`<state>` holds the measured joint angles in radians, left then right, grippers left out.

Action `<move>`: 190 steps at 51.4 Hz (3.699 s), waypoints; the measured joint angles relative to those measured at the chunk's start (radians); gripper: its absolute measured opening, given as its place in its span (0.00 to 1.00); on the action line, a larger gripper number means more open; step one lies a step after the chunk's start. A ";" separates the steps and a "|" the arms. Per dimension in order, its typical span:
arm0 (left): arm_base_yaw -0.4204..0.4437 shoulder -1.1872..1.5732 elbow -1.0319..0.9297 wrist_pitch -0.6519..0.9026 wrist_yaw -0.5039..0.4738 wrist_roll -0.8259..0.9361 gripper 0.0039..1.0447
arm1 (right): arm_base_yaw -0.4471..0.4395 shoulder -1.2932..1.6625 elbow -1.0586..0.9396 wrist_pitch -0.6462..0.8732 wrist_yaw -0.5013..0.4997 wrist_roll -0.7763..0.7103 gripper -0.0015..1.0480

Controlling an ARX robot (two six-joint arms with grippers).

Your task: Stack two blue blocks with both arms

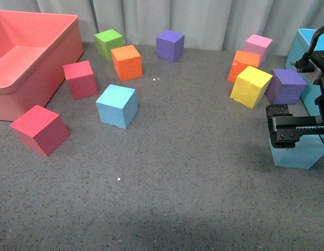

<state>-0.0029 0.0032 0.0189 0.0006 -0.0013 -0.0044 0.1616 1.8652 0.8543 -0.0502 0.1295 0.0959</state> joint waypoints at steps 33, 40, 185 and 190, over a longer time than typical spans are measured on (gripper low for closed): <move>0.000 0.000 0.000 0.000 0.000 0.000 0.94 | -0.017 0.193 0.085 -0.016 -0.027 0.048 0.48; 0.000 0.000 0.000 0.000 0.000 0.000 0.94 | 0.022 0.156 0.083 -0.024 -0.055 0.072 0.44; 0.000 0.000 0.000 0.000 -0.001 0.000 0.94 | -0.159 -1.267 -0.850 0.636 -0.128 -0.096 0.01; 0.000 0.000 0.000 0.000 -0.001 0.000 0.94 | -0.159 -1.331 -0.851 0.577 -0.128 -0.096 0.01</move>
<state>-0.0029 0.0032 0.0189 0.0002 -0.0025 -0.0044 0.0025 0.5346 0.0029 0.5266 0.0017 -0.0002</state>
